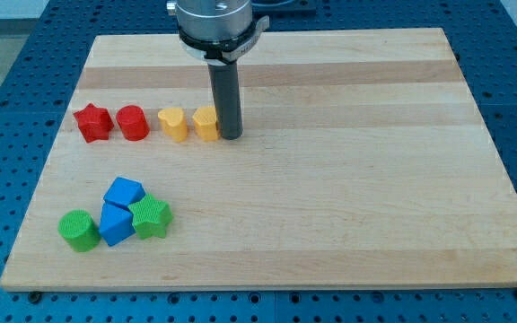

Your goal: Point at the green circle

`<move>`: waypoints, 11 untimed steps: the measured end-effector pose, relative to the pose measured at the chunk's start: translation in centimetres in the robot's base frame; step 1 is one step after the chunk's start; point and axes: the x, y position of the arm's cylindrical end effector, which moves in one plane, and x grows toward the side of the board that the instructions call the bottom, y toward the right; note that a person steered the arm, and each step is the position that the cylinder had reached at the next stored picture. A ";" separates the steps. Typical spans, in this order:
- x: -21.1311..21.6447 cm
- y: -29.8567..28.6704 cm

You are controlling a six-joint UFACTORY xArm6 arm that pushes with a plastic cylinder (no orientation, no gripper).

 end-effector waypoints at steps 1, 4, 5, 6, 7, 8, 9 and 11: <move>1.6 0.6; 11.8 0.7; 15.1 -0.6; 18.0 -3.8; 20.4 -8.4; 20.4 -11.8; 20.1 -16.7; 18.1 -19.5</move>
